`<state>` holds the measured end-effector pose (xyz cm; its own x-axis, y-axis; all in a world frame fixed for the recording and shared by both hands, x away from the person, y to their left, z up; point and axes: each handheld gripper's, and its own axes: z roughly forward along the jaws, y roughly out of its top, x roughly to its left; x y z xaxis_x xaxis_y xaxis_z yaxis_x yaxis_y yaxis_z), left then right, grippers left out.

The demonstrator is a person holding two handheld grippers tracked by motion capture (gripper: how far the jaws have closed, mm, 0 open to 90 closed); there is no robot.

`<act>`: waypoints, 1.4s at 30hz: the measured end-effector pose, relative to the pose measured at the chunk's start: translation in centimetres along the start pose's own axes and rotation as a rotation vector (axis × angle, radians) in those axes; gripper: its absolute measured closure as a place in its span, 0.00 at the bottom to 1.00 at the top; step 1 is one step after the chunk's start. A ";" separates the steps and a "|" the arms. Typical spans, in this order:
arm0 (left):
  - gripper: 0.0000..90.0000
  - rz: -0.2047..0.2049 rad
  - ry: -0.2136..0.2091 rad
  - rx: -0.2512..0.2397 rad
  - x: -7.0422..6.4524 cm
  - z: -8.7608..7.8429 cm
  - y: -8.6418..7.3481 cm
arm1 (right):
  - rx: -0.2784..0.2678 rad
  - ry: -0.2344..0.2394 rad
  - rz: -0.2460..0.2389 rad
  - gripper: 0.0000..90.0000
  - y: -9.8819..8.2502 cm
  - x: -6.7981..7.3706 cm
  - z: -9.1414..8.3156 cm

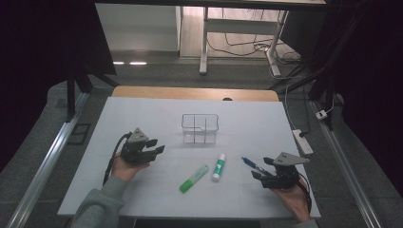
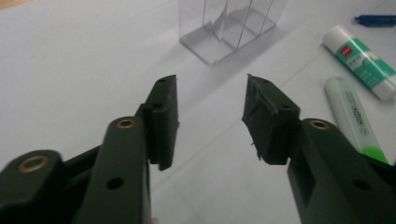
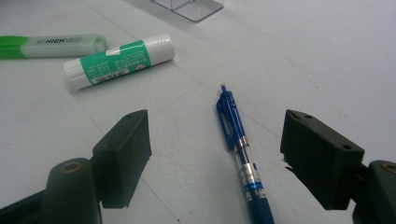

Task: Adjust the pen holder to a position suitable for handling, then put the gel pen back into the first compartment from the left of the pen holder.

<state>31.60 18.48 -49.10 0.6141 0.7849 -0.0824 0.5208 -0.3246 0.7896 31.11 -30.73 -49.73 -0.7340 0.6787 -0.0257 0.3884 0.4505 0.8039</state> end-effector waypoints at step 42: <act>0.39 -0.030 -0.013 0.012 -0.1 -5.3 -6.2 | 0.107 0.027 -0.022 0.29 1.9 -1.0 -1.4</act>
<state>25.18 23.25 -50.74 0.6057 0.7875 -0.1134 0.5459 -0.3076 0.7794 31.79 -31.38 -47.38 -0.7575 0.6523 -0.0255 0.4281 0.5259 0.7349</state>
